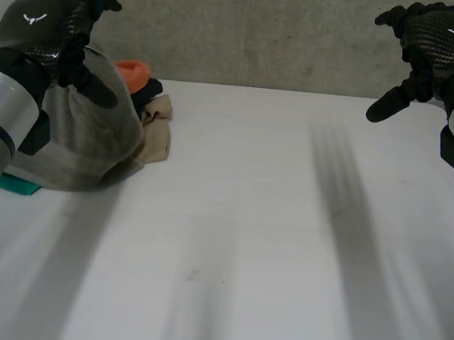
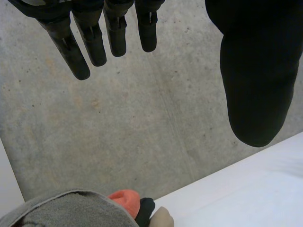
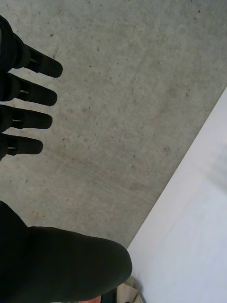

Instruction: Fold the laundry.

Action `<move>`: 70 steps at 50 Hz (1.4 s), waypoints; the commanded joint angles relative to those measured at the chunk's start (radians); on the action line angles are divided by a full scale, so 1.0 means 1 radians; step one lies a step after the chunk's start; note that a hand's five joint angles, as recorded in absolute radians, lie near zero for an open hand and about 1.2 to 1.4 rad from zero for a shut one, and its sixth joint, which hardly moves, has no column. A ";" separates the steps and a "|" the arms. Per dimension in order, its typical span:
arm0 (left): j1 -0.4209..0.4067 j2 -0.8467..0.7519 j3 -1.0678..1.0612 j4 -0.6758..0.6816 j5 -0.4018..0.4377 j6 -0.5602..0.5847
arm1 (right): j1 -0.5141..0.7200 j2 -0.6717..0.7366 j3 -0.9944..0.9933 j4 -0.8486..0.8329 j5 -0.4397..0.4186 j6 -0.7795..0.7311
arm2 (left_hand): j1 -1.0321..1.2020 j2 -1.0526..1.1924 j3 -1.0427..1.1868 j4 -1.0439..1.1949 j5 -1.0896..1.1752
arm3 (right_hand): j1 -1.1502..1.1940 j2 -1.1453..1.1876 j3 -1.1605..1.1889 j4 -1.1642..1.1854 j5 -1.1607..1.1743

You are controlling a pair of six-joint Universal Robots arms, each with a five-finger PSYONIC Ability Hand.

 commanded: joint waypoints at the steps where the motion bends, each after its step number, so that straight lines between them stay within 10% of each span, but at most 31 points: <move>1: -0.001 -0.010 0.035 0.021 0.002 0.007 | 0.000 0.000 0.000 0.000 -0.001 -0.002 | -0.096 -0.104 -0.100 -0.104 -0.100 | -0.097 -0.095 -0.105 -0.104 -0.099; 13: 0.036 -0.193 0.176 0.109 -0.001 0.092 | 0.003 0.012 0.000 0.000 -0.001 -0.004 | -0.096 -0.104 -0.100 -0.104 -0.100 | -0.097 -0.095 -0.105 -0.104 -0.099; 32: 0.271 -0.935 0.629 0.264 0.098 0.635 | 0.009 0.043 0.009 0.002 -0.009 -0.008 | -0.086 -0.094 -0.090 -0.094 -0.091 | -0.097 -0.095 -0.105 -0.104 -0.099; 35: 0.271 -0.958 0.626 0.296 0.144 0.673 | 0.009 0.049 0.014 0.000 -0.009 -0.008 | 0.209 0.201 0.205 0.201 0.204 | -0.097 -0.095 -0.105 -0.104 -0.099; 36: 0.266 -0.963 0.621 0.316 0.163 0.681 | 0.008 0.049 0.016 0.000 -0.009 -0.008 | 0.643 0.635 0.640 0.635 0.639 | -0.097 -0.095 -0.105 -0.104 -0.099; 38: 0.263 -0.948 0.606 0.337 0.169 0.678 | 0.008 0.049 0.016 -0.002 -0.009 -0.010 | 1.123 1.116 1.120 1.115 1.119 | -0.097 -0.095 -0.105 -0.104 -0.099; 57: -0.074 -0.319 0.434 0.258 0.117 0.247 | -0.004 0.040 0.005 0.000 -0.010 -0.036 | 1.126 1.118 1.122 1.118 1.121 | -0.097 -0.095 -0.105 -0.104 -0.099; 70: -0.364 -0.568 0.305 0.027 -0.102 0.023 | -0.008 0.037 -0.003 0.008 -0.013 -0.040 | 1.126 1.118 1.122 1.118 1.121 | -0.097 -0.095 -0.105 -0.104 -0.099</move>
